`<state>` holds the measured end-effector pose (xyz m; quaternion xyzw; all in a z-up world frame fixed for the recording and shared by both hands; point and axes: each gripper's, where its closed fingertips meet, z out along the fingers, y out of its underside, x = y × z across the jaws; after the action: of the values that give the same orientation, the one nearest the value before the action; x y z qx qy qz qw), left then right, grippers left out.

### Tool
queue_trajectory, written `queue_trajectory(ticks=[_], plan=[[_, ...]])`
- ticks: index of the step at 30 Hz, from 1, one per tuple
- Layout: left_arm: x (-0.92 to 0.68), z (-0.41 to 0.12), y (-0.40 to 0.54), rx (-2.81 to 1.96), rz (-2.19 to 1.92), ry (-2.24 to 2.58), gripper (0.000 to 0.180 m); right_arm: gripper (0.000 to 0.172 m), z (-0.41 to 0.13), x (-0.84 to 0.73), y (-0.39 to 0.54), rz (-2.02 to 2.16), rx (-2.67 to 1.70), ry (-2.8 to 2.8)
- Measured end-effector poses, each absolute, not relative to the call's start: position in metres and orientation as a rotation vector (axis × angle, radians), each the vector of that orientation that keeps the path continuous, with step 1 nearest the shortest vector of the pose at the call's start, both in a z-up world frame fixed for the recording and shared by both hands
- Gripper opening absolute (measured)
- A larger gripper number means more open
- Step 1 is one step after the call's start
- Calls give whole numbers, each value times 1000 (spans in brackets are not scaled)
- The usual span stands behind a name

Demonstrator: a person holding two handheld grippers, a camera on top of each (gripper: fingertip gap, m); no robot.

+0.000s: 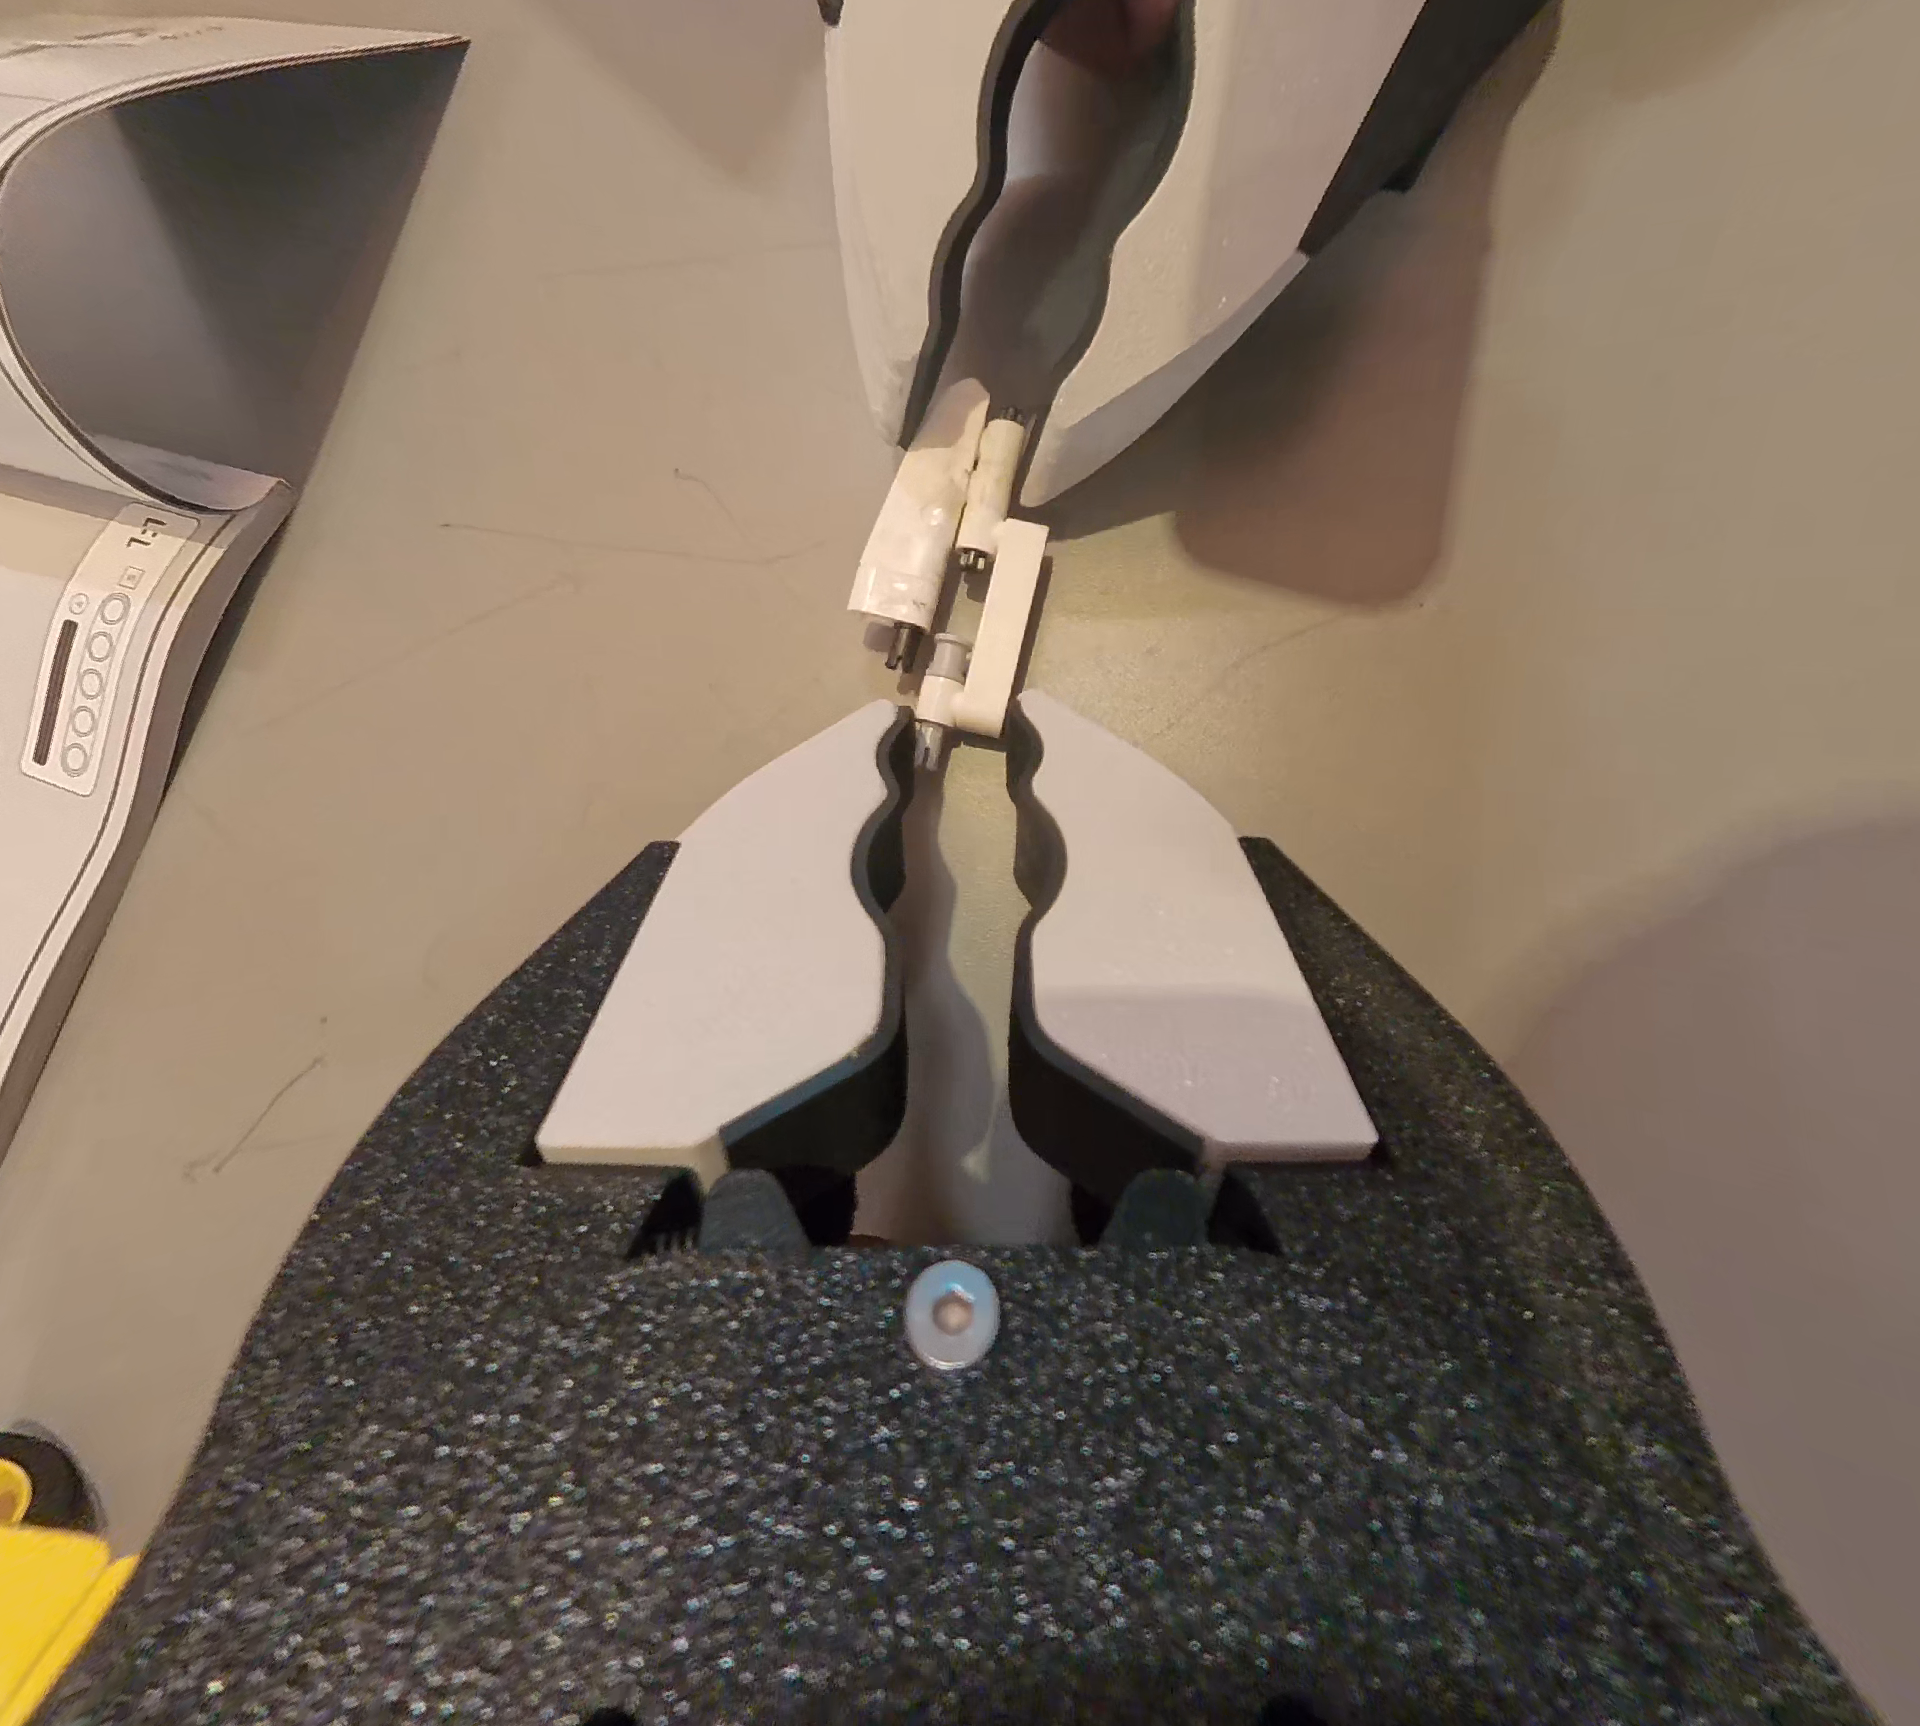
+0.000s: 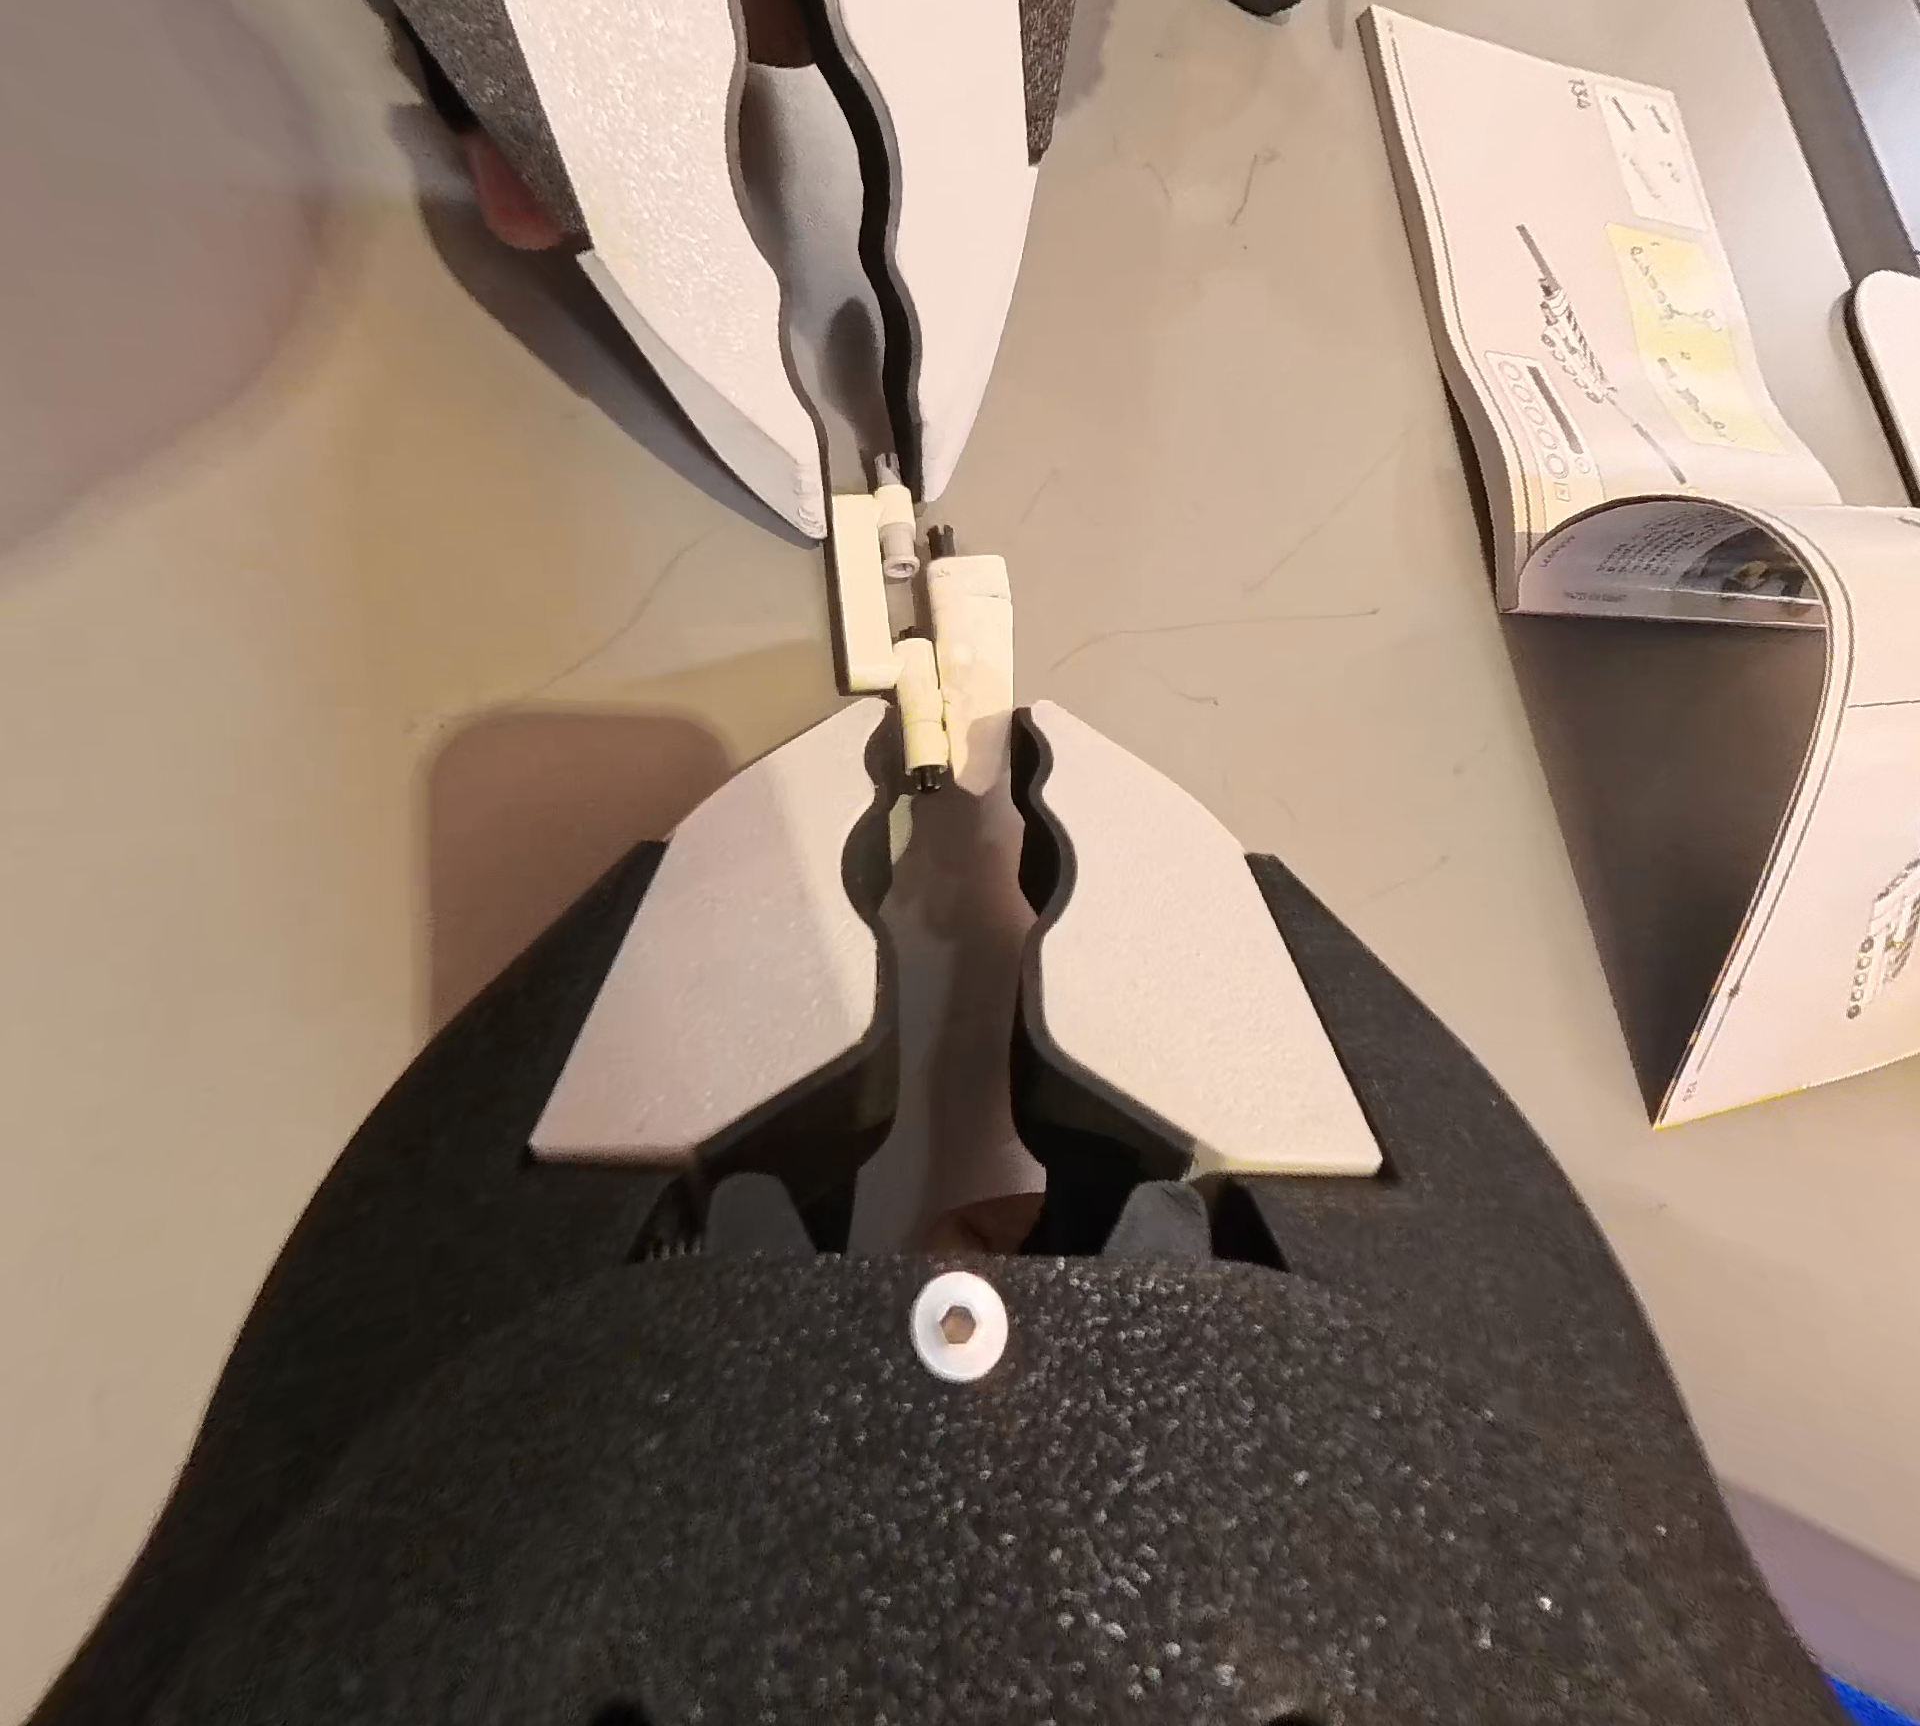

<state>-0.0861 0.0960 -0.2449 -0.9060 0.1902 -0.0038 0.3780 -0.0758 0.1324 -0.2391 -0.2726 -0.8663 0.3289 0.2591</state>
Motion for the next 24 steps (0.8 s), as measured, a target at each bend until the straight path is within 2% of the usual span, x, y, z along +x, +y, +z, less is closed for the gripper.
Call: queue_trajectory(ticks=[10, 18, 24], plan=[[-86, -247, 96, -2321, -19, 480, 16, 20, -240, -74, 133, 900, -764, -2365], [-88, -246, 97, -2316, -11, 475, 16, 28, -240, -72, 134, 896, -765, -2374], [-89, -246, 97, -2314, -10, 470, 16, 23, -237, -60, 144, 865, -804, -2420]])
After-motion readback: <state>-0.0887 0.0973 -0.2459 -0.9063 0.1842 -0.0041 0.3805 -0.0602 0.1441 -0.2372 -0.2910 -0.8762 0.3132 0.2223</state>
